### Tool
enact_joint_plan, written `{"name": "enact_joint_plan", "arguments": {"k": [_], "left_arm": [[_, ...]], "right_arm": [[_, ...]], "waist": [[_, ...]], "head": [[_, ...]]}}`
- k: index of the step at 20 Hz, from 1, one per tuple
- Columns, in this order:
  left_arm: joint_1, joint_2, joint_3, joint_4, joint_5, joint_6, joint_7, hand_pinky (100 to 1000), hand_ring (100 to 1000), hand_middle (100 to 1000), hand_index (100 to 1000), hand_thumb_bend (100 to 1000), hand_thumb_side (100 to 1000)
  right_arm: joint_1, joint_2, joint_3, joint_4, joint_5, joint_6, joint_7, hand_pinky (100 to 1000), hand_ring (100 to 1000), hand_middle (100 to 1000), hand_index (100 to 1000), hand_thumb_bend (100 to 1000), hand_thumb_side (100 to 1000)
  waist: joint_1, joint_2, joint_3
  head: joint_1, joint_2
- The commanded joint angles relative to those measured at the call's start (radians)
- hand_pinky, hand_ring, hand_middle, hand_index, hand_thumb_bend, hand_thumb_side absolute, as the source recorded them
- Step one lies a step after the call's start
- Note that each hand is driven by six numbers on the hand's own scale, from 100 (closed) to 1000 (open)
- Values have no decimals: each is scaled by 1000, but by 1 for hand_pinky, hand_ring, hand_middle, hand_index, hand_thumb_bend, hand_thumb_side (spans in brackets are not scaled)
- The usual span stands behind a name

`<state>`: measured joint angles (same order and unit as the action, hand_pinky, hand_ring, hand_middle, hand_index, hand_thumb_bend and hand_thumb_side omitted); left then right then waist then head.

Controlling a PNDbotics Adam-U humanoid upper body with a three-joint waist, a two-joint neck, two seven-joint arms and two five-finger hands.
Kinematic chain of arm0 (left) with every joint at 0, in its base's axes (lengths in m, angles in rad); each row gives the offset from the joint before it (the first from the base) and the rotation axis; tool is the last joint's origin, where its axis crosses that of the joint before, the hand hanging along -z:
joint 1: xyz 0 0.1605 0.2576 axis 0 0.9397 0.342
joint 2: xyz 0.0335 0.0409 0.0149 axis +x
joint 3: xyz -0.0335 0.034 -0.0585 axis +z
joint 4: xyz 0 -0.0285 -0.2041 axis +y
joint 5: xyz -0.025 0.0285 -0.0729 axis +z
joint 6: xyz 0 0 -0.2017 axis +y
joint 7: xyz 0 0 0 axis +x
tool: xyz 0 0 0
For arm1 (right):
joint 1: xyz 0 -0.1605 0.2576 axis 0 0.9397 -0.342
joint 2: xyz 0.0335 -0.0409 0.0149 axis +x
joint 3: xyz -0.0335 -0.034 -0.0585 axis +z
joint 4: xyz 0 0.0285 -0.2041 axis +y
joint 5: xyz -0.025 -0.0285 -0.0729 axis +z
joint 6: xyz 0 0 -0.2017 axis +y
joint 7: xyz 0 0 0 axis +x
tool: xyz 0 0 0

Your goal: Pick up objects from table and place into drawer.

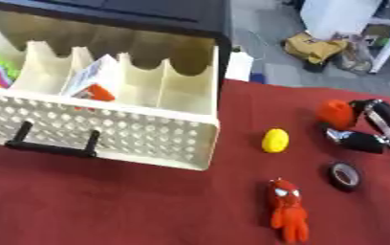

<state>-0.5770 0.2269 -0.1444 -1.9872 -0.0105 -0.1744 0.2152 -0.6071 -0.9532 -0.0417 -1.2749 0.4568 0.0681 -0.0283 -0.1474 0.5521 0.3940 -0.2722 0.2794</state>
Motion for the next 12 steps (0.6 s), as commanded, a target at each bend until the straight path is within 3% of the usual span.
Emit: {"name": "enact_joint_plan", "arguments": {"k": [1, 12], "left_arm": [[-5, 7, 8, -13, -1, 2, 3, 380, 422, 446, 853, 132, 1000], [3, 7, 10, -13, 5, 8, 4, 381, 425, 448, 852, 135, 1000]], "right_arm": [[-12, -37, -5, -26, -17, 0, -3, 825, 814, 430, 720, 288, 591], [-5, -49, 3, -102, -40, 3, -45, 812, 789, 384, 681, 153, 561]], "waist": [[6, -35, -4], [9, -54, -23]], "head": [[4, -3], [12, 15]]}}
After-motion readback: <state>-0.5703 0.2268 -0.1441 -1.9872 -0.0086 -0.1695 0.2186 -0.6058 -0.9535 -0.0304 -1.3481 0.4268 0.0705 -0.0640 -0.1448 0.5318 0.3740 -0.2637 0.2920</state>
